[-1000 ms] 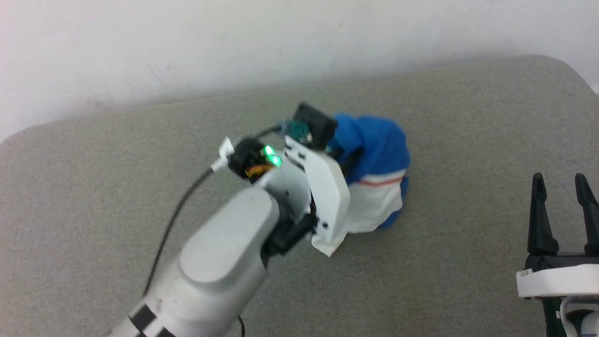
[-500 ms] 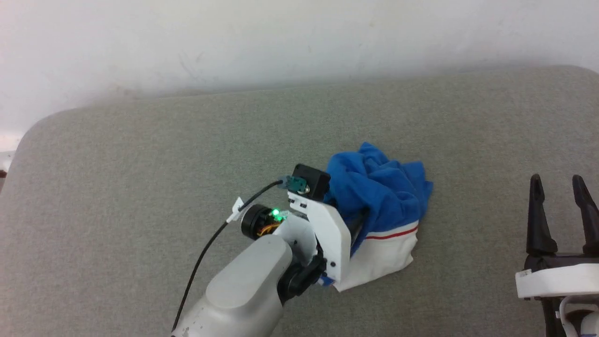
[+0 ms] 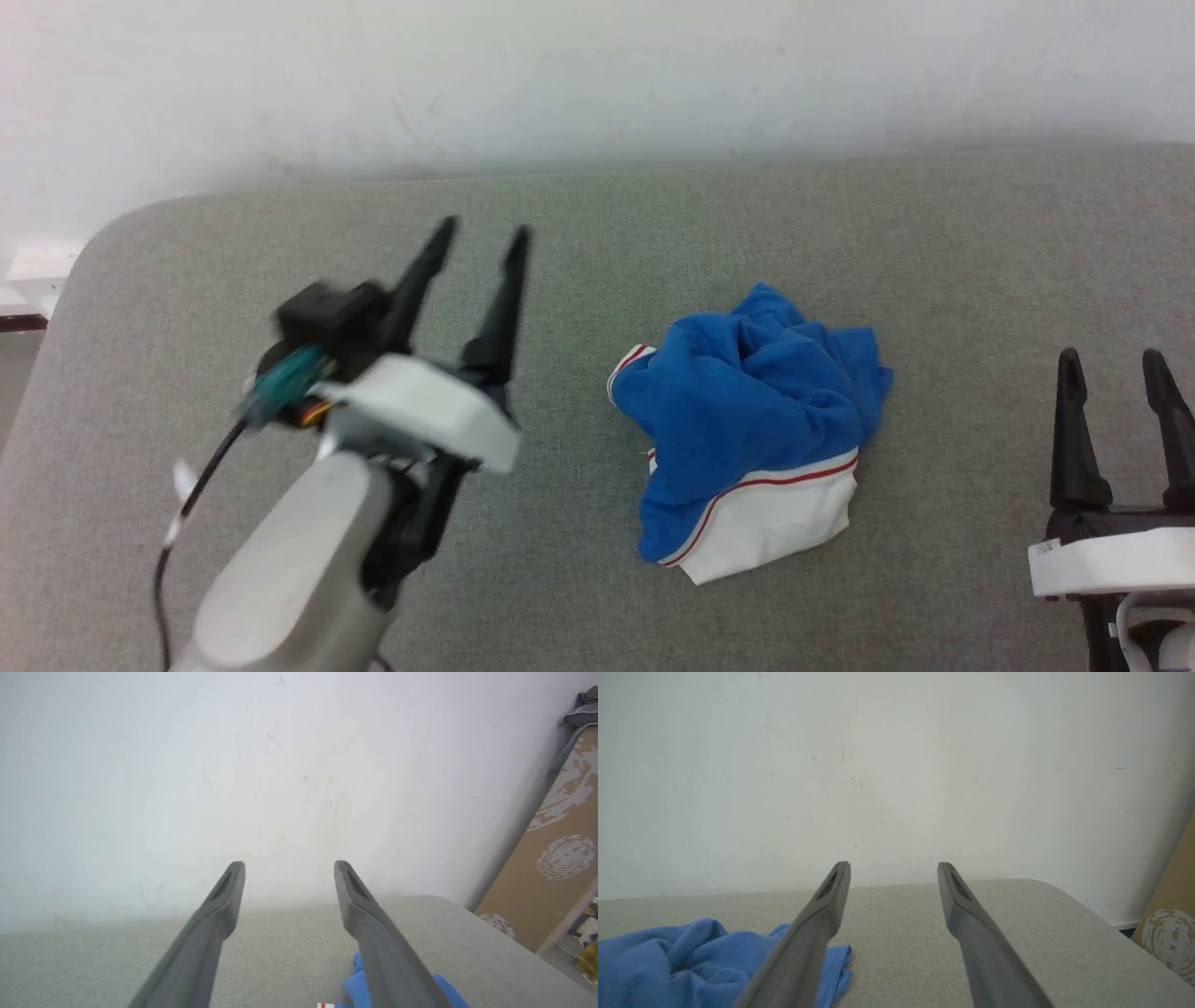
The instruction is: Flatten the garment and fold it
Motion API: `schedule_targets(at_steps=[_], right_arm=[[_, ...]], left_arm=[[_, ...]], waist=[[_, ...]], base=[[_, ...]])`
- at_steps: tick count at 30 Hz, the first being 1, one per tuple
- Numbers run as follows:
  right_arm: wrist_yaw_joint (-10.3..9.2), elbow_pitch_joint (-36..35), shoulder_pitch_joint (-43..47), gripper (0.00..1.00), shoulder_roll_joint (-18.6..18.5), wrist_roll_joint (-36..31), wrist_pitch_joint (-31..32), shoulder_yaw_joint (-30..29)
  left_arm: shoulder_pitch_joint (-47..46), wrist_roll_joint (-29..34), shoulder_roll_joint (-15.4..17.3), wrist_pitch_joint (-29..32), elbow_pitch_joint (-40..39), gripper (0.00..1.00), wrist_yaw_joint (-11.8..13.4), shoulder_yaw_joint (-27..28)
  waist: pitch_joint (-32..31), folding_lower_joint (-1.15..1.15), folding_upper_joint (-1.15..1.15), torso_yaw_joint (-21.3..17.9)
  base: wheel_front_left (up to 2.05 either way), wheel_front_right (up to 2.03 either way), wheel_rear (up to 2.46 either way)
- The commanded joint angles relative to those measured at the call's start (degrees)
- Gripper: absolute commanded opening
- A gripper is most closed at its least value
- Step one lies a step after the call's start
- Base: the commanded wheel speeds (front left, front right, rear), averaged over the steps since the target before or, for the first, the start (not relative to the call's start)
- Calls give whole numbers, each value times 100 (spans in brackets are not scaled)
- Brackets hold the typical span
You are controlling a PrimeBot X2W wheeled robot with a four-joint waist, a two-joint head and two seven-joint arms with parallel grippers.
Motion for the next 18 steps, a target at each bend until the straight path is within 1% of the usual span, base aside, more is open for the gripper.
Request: schedule_targets(at_steps=[1,3,7,10,12,15,16,18], right_arm=[[-5,-23,83,100,8,2,3,22],[-5,-51,127,100,8,9,14,38],[-5,-73,208,100,8,24,42,90],[-5,-104,305,100,8,54,85,135],[-5,-94,359,100,8,84,105,165],[-5,-63,414,100,8,128,110,192],[-5,-63,414,100,8,128,110,192],[-5,-44,433,100,8,145,110,196]], left_arm=[[387,141,183,-292,-261,100,191,153],[816,341,435,-554,-584,100,415,318],[1693,850,849,-747,-1030,100,793,415],[2333,1011,898,-799,-1208,100,1029,523],[2701,1006,823,-812,-1265,100,1105,595],[3110,1047,655,-819,-1366,100,1128,763],[3110,1047,655,-819,-1366,100,1128,763],[3278,1197,551,-820,-1451,100,1126,903]], waist=[[8,0,0,14],[23,0,0,19],[43,0,0,37],[43,0,0,57],[36,0,0,65],[24,0,0,82],[24,0,0,82],[16,0,0,101]], base=[[0,0,0],[0,0,0],[0,0,0],[0,0,0],[0,0,0],[0,0,0],[0,0,0],[0,0,0]])
